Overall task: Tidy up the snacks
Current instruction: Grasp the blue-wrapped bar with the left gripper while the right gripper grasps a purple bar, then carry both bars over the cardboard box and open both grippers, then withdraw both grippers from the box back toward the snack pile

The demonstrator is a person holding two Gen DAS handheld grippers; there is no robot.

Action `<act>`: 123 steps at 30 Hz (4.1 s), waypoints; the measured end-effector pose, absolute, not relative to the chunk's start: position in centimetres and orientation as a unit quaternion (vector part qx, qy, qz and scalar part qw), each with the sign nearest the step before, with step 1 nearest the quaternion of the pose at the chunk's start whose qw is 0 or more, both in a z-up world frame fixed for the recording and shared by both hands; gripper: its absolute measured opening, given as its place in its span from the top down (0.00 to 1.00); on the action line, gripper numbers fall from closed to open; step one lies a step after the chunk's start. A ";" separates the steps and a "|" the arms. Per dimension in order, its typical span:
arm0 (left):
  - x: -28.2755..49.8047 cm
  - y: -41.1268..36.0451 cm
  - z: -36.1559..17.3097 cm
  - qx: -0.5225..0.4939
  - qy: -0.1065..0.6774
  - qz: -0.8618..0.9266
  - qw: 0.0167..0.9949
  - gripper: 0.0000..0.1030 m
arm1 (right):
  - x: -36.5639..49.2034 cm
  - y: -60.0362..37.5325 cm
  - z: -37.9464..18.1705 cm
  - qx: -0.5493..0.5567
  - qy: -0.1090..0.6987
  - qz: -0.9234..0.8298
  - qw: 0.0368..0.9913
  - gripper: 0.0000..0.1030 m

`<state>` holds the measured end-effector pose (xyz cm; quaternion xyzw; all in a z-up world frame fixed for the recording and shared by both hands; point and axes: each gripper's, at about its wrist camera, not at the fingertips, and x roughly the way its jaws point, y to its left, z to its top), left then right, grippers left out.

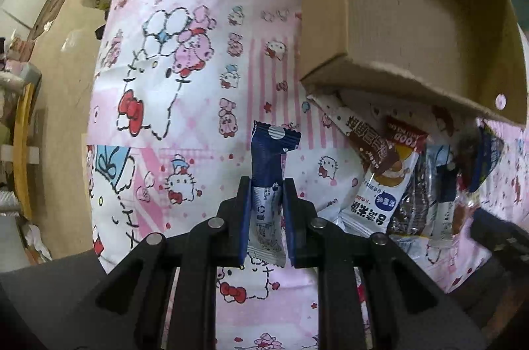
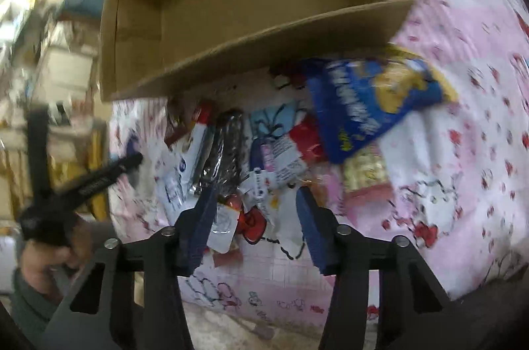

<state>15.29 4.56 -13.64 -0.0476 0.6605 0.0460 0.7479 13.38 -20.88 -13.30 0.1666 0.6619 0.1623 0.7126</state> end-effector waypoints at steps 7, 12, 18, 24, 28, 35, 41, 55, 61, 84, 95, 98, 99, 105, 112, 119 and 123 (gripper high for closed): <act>14.4 4.4 -12.0 -0.056 0.652 0.047 0.755 0.86 | 13.3 -17.5 -15.6 0.096 0.683 0.163 0.706 0.84; 14.7 4.9 -12.6 -0.054 0.646 0.043 0.760 0.86 | 12.8 -18.0 -14.4 0.110 0.670 0.169 0.714 0.91; 13.9 5.1 -11.4 -0.057 0.628 0.054 0.774 0.86 | 12.0 -21.3 -11.3 0.177 0.634 0.176 0.732 0.96; 13.3 5.4 -10.0 -0.063 0.608 0.058 0.789 0.86 | 11.7 -22.6 -9.6 0.202 0.603 0.187 0.749 1.00; 13.3 5.8 -9.8 -0.068 0.605 0.063 0.790 0.86 | 11.4 -24.3 -9.5 0.230 0.597 0.178 0.748 1.00; 13.3 5.8 -9.9 -0.079 0.605 0.058 0.790 0.86 | 12.5 -22.4 -11.4 0.219 0.628 0.150 0.732 0.46; 13.6 5.7 -10.0 -0.086 0.607 0.056 0.788 0.86 | 13.6 -18.8 -16.5 0.140 0.694 0.121 0.695 0.81; 14.6 5.0 -1.7 -0.117 0.524 0.035 0.843 0.86 | 12.3 -23.5 -5.6 0.246 0.557 0.219 0.762 0.83; 17.8 1.6 1.5 -0.076 0.480 0.000 0.874 0.86 | 15.9 -24.9 -2.6 0.259 0.490 0.228 0.801 0.83; 22.7 -3.1 -6.9 -0.039 0.480 -0.044 0.875 0.85 | 22.0 -25.9 -9.4 0.236 0.531 0.150 0.800 0.83; 22.9 -2.9 -7.2 -0.042 0.483 -0.039 0.874 0.85 | 22.2 -24.8 -9.8 0.225 0.541 0.159 0.795 0.81; 22.8 -3.1 -7.1 -0.041 0.483 -0.042 0.874 0.85 | 22.3 -25.0 -9.8 0.230 0.539 0.159 0.794 0.80; 22.8 -3.1 -7.1 -0.040 0.483 -0.043 0.874 0.85 | 22.3 -25.0 -9.8 0.232 0.538 0.160 0.794 0.80; 22.7 -3.3 -7.0 -0.039 0.488 -0.045 0.871 0.55 | 22.3 -25.5 -9.5 0.241 0.530 0.158 0.798 0.66; 22.0 -3.2 -5.7 -0.040 0.457 -0.043 0.887 0.13 | 21.9 -26.3 -7.9 0.260 0.493 0.156 0.815 0.22; 21.5 -2.7 -4.9 -0.053 0.443 -0.059 0.893 0.13 | 22.0 -26.4 -7.5 0.259 0.490 0.143 0.820 0.20; 20.4 -2.5 -3.9 -0.049 0.427 -0.052 0.901 0.07 | 21.2 -26.0 -6.3 0.230 0.476 0.152 0.835 0.20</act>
